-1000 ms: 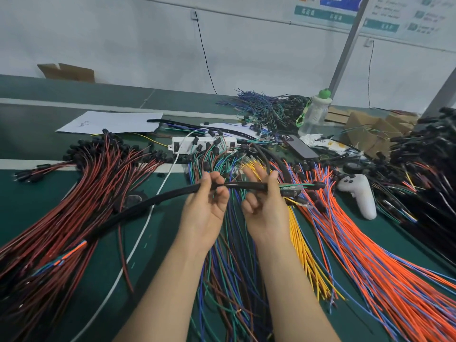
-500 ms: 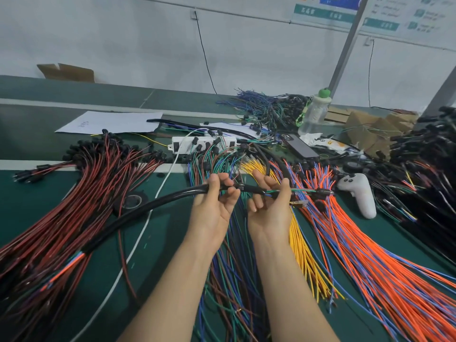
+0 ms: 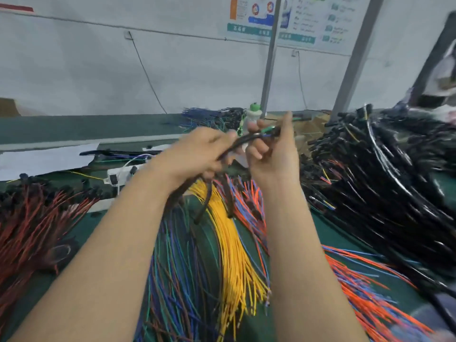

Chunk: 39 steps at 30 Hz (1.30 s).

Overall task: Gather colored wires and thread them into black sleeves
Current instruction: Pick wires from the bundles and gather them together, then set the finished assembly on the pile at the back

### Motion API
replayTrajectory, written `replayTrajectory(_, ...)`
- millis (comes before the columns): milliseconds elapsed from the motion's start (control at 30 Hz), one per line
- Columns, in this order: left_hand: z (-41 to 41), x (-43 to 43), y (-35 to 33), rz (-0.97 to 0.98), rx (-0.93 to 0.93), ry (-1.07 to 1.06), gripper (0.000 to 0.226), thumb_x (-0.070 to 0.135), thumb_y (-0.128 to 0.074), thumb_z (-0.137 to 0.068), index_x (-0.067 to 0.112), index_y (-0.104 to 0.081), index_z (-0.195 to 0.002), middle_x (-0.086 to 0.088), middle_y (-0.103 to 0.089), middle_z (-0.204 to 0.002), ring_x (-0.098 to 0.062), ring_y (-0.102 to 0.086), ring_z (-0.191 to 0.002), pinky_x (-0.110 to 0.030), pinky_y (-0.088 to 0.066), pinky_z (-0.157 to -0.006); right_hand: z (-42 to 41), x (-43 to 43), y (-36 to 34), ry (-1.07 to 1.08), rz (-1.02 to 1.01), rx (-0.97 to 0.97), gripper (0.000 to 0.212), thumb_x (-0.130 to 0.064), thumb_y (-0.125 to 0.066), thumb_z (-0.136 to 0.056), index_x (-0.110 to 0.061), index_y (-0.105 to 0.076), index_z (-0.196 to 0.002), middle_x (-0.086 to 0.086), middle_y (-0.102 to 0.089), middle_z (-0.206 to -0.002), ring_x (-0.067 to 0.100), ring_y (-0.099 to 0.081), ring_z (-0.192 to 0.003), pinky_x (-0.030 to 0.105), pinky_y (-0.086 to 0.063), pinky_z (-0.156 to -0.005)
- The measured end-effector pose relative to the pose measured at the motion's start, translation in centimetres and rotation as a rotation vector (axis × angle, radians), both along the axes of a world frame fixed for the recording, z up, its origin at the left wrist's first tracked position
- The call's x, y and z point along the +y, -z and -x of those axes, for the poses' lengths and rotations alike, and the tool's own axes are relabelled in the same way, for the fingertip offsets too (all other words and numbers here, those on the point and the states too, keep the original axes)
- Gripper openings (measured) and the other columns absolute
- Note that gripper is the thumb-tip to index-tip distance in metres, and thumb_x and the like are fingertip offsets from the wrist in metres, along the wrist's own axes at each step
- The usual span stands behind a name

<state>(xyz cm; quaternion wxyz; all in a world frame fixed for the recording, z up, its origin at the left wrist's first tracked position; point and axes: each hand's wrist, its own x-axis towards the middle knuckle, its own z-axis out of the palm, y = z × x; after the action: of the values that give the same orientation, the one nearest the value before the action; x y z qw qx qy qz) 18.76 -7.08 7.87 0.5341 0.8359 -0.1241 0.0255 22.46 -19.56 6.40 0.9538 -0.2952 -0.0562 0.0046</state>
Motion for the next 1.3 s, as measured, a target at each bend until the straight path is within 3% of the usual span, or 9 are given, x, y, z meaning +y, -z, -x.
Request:
replayTrajectory(100, -2.7, -4.5, -4.5, 0.293, -0.035, -0.045, 0.035, 0.027, -0.036, -0.103, 0.011, -0.057, -0.079, 0.011, -0.041, -0.044, 0.000, -0.026, -0.033, -0.012, -0.020, -0.032, 0.8, -3.3, -3.0, 0.162, 0.270, -0.074, 0.037, -0.041, -0.043, -0.100, -0.007, -0.054, -0.096, 0.013, -0.064, -0.094, 0.015, -0.059, -0.067, 0.022, -0.050, -0.059)
replayTrajectory(267, -6.5, -16.2, -11.1, 0.422, -0.345, -0.073, 0.023, 0.014, -0.036, -0.099, 0.010, -0.055, -0.086, -0.007, -0.059, -0.081, -0.010, -0.043, -0.056, -0.023, -0.038, -0.054, 1.6, -9.4, -6.0, 0.418, 0.899, -0.297, 0.024, -0.025, -0.043, -0.102, -0.008, -0.059, -0.109, 0.010, -0.065, -0.101, 0.021, -0.065, -0.087, 0.040, -0.053, -0.085)
replayTrajectory(500, -9.5, -30.7, -12.1, 0.890, -0.319, 0.131, 0.024, 0.003, -0.038, -0.097, 0.009, -0.043, -0.075, -0.007, -0.052, -0.071, -0.021, -0.048, -0.068, -0.028, -0.037, -0.062, -0.2, -22.9, -8.1, 1.125, 1.323, -0.297, 0.022, -0.008, -0.041, -0.097, -0.017, -0.055, -0.110, -0.003, -0.064, -0.086, 0.011, -0.059, -0.075, 0.029, -0.047, -0.071)
replayTrajectory(667, -14.7, -37.0, -3.6, 0.200, 0.029, 0.183, 0.016, 0.005, -0.050, -0.089, -0.001, -0.059, -0.100, -0.021, -0.064, -0.109, -0.035, -0.061, -0.106, -0.040, -0.052, -0.090, -5.3, -29.8, -0.7, 1.133, 1.704, 0.447, 0.036, -0.011, -0.044, -0.093, -0.024, -0.056, -0.125, 0.009, -0.060, -0.123, 0.031, -0.053, -0.114, 0.038, -0.035, -0.095)
replayTrajectory(800, -15.8, -37.5, 3.3, -0.187, 0.072, 0.167, 0.030, 0.019, -0.053, -0.088, -0.002, -0.062, -0.108, -0.020, -0.065, -0.111, -0.034, -0.063, -0.101, -0.037, -0.053, -0.087, -7.1, -29.7, 6.1, 1.039, 1.692, 0.561, 0.041, -0.014, -0.046, -0.091, -0.027, -0.058, -0.128, 0.008, -0.045, -0.129, 0.032, -0.048, -0.116, 0.039, -0.027, -0.108)
replayTrajectory(967, -15.9, -35.0, 4.0, 0.245, 0.144, 0.158, 0.029, 0.015, -0.047, -0.093, 0.013, -0.064, -0.070, -0.006, -0.068, -0.074, -0.022, -0.064, -0.067, -0.031, -0.057, -0.072, -7.0, -28.4, 4.8, 1.325, 1.552, 0.503, 0.042, -0.012, -0.047, -0.090, -0.019, -0.055, -0.131, 0.009, -0.044, -0.136, 0.026, -0.033, -0.134, 0.043, -0.013, -0.115)
replayTrajectory(1067, -14.5, -31.1, 2.9, 0.478, 0.108, 0.067, 0.022, 0.017, -0.046, -0.095, 0.014, -0.061, -0.080, 0.002, -0.061, -0.068, -0.012, -0.055, -0.058, -0.030, -0.052, -0.062, -6.4, -24.4, 2.8, 1.416, 1.376, 0.240, 0.036, -0.009, -0.048, -0.090, -0.013, -0.057, -0.124, 0.009, -0.049, -0.131, 0.025, -0.039, -0.130, 0.043, -0.022, -0.112)
replayTrajectory(1200, -12.4, -22.3, 2.3, 0.681, 0.050, -0.148, 0.015, 0.014, -0.046, -0.095, 0.016, -0.058, -0.085, -0.004, -0.063, -0.085, -0.017, -0.061, -0.075, -0.033, -0.052, -0.070, -5.5, -15.2, 1.7, 1.172, 1.180, -0.098, 0.024, -0.008, -0.049, -0.091, -0.010, -0.062, -0.110, 0.008, -0.055, -0.116, 0.019, -0.051, -0.107, 0.017, -0.034, -0.089)
replayTrajectory(1300, -9.8, -13.8, 3.4, 0.678, -0.045, -0.400, 0.010, 0.015, -0.050, -0.094, 0.013, -0.059, -0.093, -0.006, -0.061, -0.091, -0.021, -0.058, -0.090, -0.042, -0.048, -0.089, -4.0, -7.0, 2.9, 0.873, 1.148, -0.202, 0.020, -0.008, -0.051, -0.091, -0.010, -0.064, -0.106, 0.007, -0.060, -0.109, 0.017, -0.054, -0.102, 0.025, -0.040, -0.091)
